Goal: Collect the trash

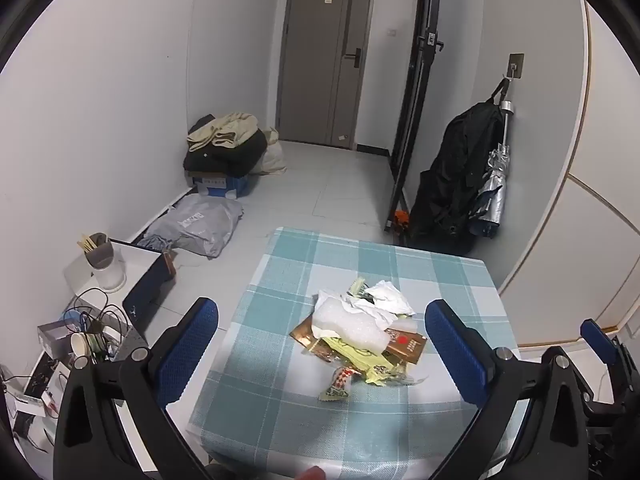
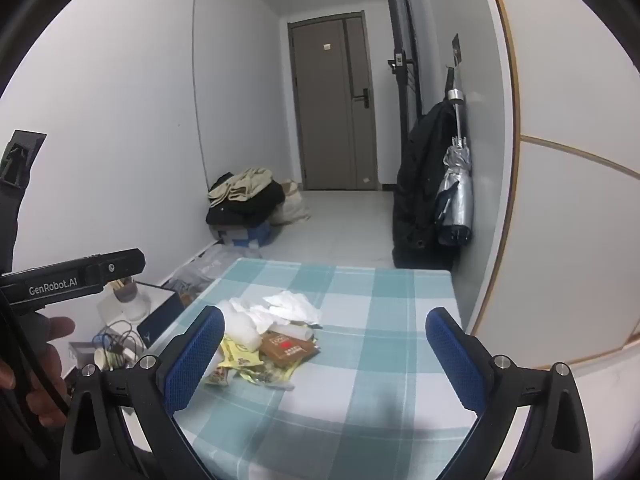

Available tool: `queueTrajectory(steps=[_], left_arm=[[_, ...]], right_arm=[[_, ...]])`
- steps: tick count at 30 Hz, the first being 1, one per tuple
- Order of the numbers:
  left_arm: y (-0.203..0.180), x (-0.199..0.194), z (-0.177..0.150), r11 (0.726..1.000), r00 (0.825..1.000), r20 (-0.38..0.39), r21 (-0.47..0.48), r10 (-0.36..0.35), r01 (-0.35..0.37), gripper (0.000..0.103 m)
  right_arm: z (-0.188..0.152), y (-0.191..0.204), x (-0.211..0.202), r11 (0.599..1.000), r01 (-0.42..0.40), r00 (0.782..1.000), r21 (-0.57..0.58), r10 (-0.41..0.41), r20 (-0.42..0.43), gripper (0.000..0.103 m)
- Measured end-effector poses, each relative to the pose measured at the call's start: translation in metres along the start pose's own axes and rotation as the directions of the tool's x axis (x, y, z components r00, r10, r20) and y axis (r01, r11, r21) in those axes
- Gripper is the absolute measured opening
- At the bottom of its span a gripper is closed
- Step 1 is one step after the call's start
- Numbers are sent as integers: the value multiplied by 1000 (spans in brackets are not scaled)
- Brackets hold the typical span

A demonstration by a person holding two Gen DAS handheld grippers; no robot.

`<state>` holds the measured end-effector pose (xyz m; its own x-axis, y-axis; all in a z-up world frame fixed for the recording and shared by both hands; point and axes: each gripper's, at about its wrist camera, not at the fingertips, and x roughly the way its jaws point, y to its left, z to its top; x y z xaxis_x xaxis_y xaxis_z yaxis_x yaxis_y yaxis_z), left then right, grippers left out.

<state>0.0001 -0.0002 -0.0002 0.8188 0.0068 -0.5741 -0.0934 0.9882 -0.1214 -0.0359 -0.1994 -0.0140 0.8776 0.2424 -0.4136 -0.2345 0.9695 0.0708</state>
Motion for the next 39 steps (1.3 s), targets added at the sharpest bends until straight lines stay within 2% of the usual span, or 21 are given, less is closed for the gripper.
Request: queueTrajectory(steps=[5, 6, 10, 25, 29, 39], left_arm=[[-5, -1, 0, 1000, 1000, -13, 24, 9, -9, 102], [-1, 3, 3, 1000, 999, -39, 12, 5, -4, 102], [-5, 2, 1, 1000, 1000, -17, 17, 2, -2, 102], [6, 3, -4, 1000, 1000, -27, -10, -1, 1, 102], [2, 8, -7, 1000, 999, -51, 8, -4, 4, 102], [0, 6, -8, 1000, 999, -51, 23, -9, 10, 102]], right_arm=[[0, 1, 1, 1000, -10, 1000, -7, 10, 2, 102], [0, -1, 2, 1000, -12, 1000, -6, 12, 3, 102], [1, 8, -1, 999, 17, 1000, -36, -17, 7, 102], [-1, 5, -1, 999, 10, 1000, -34, -10, 5, 102], [0, 1, 0, 1000, 16, 1000, -25, -16, 1, 102], [-1, -3, -2, 1000, 17, 1000, -11, -17, 1, 102]])
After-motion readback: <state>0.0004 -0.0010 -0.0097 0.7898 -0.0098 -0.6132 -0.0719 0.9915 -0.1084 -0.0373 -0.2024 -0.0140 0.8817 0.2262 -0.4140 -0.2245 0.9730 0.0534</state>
